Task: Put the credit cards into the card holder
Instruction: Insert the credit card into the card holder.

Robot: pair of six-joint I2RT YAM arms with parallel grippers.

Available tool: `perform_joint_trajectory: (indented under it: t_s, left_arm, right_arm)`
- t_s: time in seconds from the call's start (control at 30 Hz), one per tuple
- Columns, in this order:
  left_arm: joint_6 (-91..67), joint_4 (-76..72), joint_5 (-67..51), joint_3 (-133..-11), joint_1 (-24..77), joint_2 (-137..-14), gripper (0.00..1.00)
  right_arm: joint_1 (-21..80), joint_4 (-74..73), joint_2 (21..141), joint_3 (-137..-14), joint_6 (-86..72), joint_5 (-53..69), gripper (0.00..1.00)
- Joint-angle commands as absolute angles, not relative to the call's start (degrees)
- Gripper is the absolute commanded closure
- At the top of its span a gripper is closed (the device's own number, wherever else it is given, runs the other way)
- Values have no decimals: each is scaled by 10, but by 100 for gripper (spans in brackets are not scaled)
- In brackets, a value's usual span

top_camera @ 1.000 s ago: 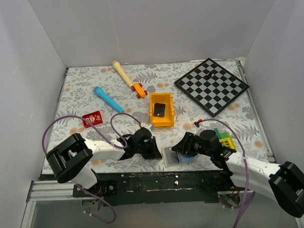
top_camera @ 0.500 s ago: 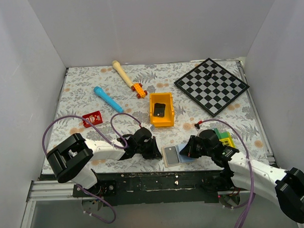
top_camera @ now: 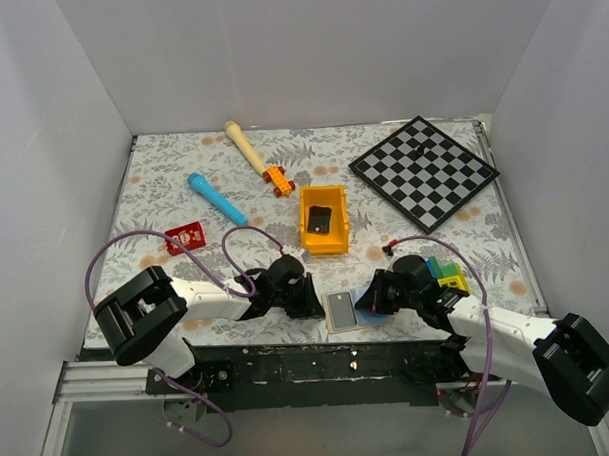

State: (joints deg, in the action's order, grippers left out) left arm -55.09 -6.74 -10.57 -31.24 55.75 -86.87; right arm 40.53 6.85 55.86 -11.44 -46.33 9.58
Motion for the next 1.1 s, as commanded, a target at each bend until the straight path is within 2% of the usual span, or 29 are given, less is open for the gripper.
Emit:
perform_joint_trajectory:
  t_s: [0.0, 0.67, 0.8, 0.93, 1.07]
  left_arm:
    - [-544, -68, -107, -323, 561, -875, 98]
    - [-543, -67, -109, -326, 561, -876, 99]
    - [-543, -62, -107, -325, 561, -874, 99]
    - [-543, -60, -104, -324, 561, -869, 99]
    - [-544, -60, -104, -324, 561, -870, 98]
  right_arm:
    - [407, 106, 580, -129, -461, 110, 99]
    - [409, 193, 637, -127, -483, 165, 99]
    - [409, 149, 594, -141, -466, 154, 99]
    - [408, 39, 518, -173, -438, 103, 99]
    - [408, -101, 444, -206, -416, 9, 75]
